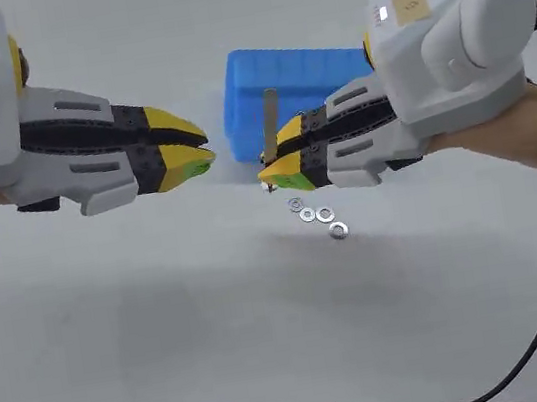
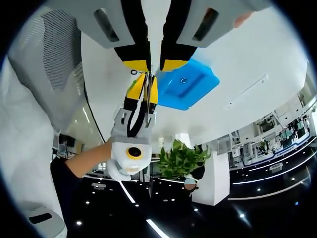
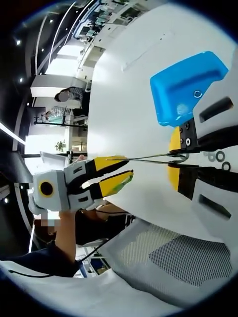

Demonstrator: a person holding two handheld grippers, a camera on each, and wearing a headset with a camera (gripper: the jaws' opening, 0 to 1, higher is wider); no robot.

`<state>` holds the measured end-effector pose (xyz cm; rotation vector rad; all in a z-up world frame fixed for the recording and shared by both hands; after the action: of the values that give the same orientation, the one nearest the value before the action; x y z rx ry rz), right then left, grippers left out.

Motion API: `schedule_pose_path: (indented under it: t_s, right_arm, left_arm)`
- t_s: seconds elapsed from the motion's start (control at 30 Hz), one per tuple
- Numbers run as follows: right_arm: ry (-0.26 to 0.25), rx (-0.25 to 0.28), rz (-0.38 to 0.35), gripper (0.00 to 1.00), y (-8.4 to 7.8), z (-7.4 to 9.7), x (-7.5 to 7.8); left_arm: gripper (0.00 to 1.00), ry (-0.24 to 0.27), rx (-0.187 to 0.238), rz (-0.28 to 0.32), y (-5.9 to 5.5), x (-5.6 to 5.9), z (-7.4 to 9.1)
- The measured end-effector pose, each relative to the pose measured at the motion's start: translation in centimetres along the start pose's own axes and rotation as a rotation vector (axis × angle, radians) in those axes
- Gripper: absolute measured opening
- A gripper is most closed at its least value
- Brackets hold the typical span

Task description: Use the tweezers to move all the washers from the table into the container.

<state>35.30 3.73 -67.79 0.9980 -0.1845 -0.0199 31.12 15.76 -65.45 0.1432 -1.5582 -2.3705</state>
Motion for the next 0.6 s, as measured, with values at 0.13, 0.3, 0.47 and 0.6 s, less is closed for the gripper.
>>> schedule_pose_path:
  t_s: [0.13, 0.3, 0.47, 0.6]
  right_arm:
    - [-0.016, 0.015, -0.008, 0.09, 0.8, 0.8, 0.7]
    - [-0.052, 0.028, -0.006, 0.09, 1.8, 2.0, 2.1]
    - [-0.089, 0.043, -0.019, 0.09, 2.6, 2.9, 3.7]
    - [-0.115, 0.04, -0.007, 0.09, 2.8, 2.9, 5.0]
  left_arm:
    - [0.12, 0.012, 0.014, 0.0, 0.1, 0.0, 0.3]
    - [0.12, 0.019, 0.024, 0.002, 0.0, 0.3, 0.6]
    - [0.12, 0.023, 0.035, 0.009, -0.2, 0.3, 0.7]
    - [0.12, 0.023, 0.037, 0.012, -0.4, 0.3, 0.6]
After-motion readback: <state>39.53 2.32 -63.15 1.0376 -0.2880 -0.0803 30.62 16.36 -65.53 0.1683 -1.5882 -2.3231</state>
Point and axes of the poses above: the centre of the closed fingertips' face, and the gripper's own axes: z roughly backward along the fingers, x roughly to its right, y roughly out of its top, the point moved 6 cm from there along z, roughly backward along the fingers, and after that the axes turned 15 degrees about -y, right-handed, at the moved point
